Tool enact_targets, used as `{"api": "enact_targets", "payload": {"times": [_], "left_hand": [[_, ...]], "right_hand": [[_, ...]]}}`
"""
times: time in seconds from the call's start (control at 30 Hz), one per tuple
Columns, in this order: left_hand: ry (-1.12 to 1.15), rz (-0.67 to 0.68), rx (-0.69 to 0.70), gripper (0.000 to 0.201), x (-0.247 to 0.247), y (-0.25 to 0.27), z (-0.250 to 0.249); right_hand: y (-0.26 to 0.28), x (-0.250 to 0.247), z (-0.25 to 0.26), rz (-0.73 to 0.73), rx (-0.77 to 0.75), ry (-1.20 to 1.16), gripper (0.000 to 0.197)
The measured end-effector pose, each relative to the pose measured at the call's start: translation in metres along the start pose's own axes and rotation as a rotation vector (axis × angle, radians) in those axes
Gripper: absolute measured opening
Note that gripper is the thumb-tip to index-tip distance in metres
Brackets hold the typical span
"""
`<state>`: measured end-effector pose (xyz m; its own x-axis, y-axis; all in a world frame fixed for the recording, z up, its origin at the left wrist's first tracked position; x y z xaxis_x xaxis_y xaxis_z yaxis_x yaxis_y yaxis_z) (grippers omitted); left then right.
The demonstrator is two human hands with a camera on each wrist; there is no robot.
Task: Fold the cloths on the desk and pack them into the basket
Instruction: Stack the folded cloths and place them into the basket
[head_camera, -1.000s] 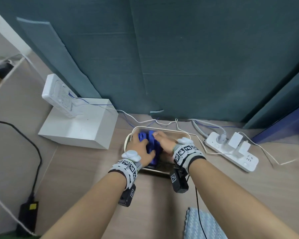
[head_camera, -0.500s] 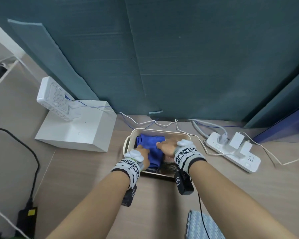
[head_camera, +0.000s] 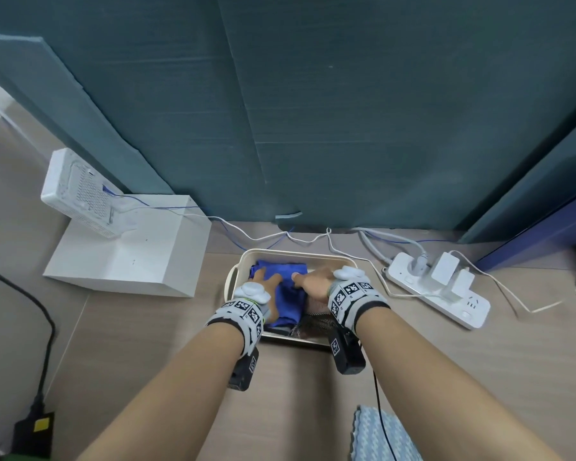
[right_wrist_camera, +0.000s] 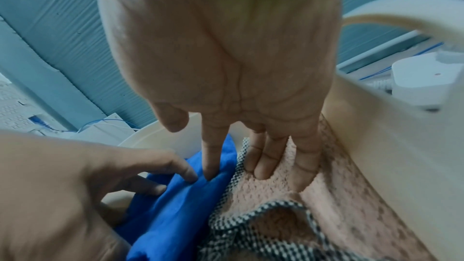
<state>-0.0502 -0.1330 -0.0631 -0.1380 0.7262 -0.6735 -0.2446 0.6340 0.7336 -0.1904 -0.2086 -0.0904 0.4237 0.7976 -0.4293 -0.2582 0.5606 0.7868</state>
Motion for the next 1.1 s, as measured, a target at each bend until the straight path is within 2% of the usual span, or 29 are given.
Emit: {"api": "enact_targets", "payload": {"times": [0.07, 0.13, 0.23, 0.37, 0.47, 0.63, 0.7, 0.77, 0.83, 0.97, 1.03, 1.1], "left_hand": [[-0.067, -0.048, -0.012, 0.068, -0.007, 0.002, -0.002], [-0.081, -0.081, -0.019, 0.066, -0.012, 0.003, -0.002], [-0.039, -0.051, 0.021, 0.078, -0.004, -0.007, -0.004], [-0.066, 0.030, 0.036, 0.084, 0.009, -0.018, -0.005], [-0.089, -0.023, 0.025, 0.080, 0.001, -0.021, -0.006], [0.137, -0.059, 0.007, 0.069, -0.001, -0.021, 0.000], [0.234, -0.090, 0.006, 0.068, -0.005, -0.021, 0.001], [0.340, -0.110, 0.009, 0.070, -0.006, -0.014, 0.003], [0.447, -0.170, 0.032, 0.065, -0.009, -0.013, 0.003], [0.573, -0.332, 0.177, 0.038, -0.021, 0.027, -0.018], [0.605, -0.410, 0.242, 0.032, -0.023, 0.054, -0.033], [0.623, -0.435, 0.367, 0.028, -0.015, 0.088, -0.057]], "right_hand": [[0.000, 0.002, 0.002, 0.004, -0.007, -0.022, 0.068], [0.000, 0.003, 0.006, 0.013, -0.045, -0.007, 0.059], [0.000, 0.004, 0.010, 0.011, -0.112, 0.033, 0.050], [0.000, 0.004, 0.003, -0.004, -0.080, 0.069, 0.059], [0.000, -0.003, -0.002, -0.046, -0.050, 0.048, 0.069], [0.001, 0.000, -0.009, -0.070, -0.037, -0.039, 0.083], [0.005, -0.001, -0.008, -0.066, -0.105, -0.105, 0.072], [0.031, -0.003, 0.001, -0.036, -0.201, -0.177, 0.052], [0.048, -0.011, 0.008, -0.039, -0.265, -0.241, 0.034], [0.093, -0.030, -0.012, -0.207, -0.330, -0.335, 0.021], [0.118, -0.036, -0.031, -0.323, -0.362, -0.289, 0.022], [0.149, -0.036, -0.060, -0.418, -0.363, -0.251, 0.020]]}}
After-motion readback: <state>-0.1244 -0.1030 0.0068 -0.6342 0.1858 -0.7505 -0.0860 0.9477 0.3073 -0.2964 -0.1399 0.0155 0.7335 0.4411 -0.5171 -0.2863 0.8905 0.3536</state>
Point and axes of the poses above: each hand's wrist, its own y-axis away from the middle knuckle, its own x-axis out of the palm, z = x × y, the point moved 8 cm from there along -y, towards the middle knuckle, and after that the axes turned 3 degrees about -y, right-handed, at the moved point
